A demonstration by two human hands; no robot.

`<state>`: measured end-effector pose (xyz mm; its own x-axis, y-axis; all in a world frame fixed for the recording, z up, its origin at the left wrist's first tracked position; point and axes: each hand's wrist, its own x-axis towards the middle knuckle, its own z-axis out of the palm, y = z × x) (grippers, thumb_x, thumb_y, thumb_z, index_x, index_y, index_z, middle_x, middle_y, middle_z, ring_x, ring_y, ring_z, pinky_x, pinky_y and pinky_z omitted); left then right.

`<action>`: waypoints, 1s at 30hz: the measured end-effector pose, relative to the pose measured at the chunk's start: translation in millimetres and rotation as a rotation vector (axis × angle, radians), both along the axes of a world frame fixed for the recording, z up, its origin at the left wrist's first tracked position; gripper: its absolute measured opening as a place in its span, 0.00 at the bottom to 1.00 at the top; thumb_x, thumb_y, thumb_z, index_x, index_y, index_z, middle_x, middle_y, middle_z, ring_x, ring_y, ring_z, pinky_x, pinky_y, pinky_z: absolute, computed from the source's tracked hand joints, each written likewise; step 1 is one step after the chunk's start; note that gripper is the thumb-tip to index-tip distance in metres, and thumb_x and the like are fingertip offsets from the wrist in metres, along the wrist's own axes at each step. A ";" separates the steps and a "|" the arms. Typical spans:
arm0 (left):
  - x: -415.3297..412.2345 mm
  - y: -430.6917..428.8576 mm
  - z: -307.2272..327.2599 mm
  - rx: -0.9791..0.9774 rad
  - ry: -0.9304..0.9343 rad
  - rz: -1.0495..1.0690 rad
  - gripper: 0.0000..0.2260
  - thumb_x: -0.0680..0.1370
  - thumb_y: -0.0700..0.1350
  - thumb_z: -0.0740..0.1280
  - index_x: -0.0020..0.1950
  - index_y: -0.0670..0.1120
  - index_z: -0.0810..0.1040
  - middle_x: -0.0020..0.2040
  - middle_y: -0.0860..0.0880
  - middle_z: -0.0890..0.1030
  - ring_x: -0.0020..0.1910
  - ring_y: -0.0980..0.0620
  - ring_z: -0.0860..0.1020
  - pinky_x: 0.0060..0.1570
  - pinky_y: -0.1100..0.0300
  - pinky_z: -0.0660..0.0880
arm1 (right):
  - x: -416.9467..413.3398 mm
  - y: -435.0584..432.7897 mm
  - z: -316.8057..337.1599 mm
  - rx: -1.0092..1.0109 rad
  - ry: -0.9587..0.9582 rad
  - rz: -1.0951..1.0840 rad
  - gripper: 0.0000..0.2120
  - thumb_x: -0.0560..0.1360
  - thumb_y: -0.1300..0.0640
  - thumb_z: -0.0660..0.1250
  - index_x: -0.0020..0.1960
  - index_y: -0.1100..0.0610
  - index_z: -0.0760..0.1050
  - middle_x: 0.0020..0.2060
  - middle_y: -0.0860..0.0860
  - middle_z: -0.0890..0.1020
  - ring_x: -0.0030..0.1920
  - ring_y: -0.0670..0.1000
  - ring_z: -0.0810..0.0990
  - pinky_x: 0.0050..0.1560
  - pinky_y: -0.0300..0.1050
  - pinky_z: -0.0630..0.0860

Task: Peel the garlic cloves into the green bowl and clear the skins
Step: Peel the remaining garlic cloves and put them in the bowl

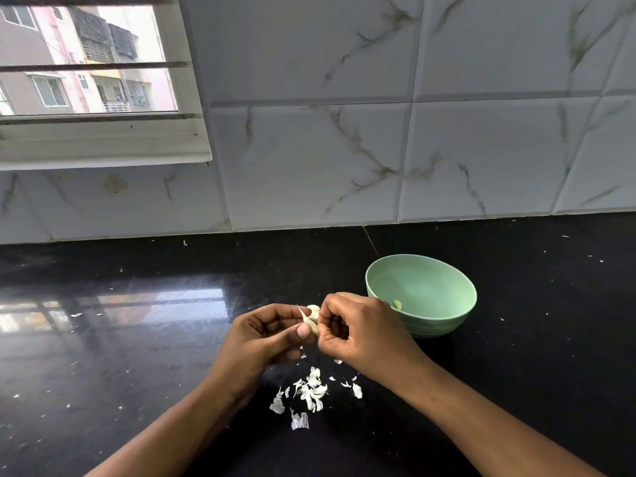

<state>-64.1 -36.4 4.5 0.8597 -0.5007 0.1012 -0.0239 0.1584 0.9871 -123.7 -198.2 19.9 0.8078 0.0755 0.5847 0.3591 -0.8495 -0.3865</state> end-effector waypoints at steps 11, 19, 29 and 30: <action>0.1 -0.8 3.5 -0.033 0.030 0.032 0.10 0.64 0.37 0.72 0.44 0.36 0.82 0.37 0.42 0.84 0.34 0.53 0.82 0.31 0.65 0.77 | 2.4 1.6 -3.0 0.123 0.008 0.032 0.09 0.67 0.46 0.60 0.36 0.51 0.73 0.31 0.42 0.74 0.31 0.42 0.72 0.31 0.37 0.68; -0.7 1.2 7.1 -0.022 0.049 -0.010 0.05 0.63 0.38 0.72 0.38 0.42 0.85 0.36 0.41 0.84 0.33 0.53 0.82 0.33 0.65 0.78 | 5.3 -3.0 -2.4 0.132 0.020 0.028 0.03 0.67 0.53 0.65 0.37 0.52 0.73 0.31 0.43 0.75 0.32 0.43 0.72 0.30 0.36 0.67; -1.8 0.7 8.1 0.007 0.087 -0.036 0.05 0.63 0.38 0.72 0.38 0.40 0.84 0.36 0.40 0.83 0.32 0.52 0.81 0.31 0.65 0.78 | 3.4 -3.1 0.5 -0.191 -0.165 -0.137 0.05 0.68 0.50 0.61 0.37 0.50 0.72 0.30 0.44 0.74 0.29 0.40 0.66 0.28 0.33 0.63; -1.8 0.7 7.9 0.009 0.088 -0.034 0.06 0.63 0.38 0.72 0.38 0.40 0.84 0.36 0.40 0.83 0.32 0.52 0.81 0.31 0.65 0.78 | 3.2 -3.0 1.2 -0.213 -0.180 -0.146 0.05 0.68 0.50 0.61 0.37 0.51 0.72 0.30 0.44 0.74 0.29 0.41 0.68 0.27 0.33 0.62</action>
<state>-65.9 -35.8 12.4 0.8473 -0.5306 0.0215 0.0680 0.1486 0.9866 -120.5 -201.2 21.1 0.7042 0.1026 0.7025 0.2738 -0.9522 -0.1354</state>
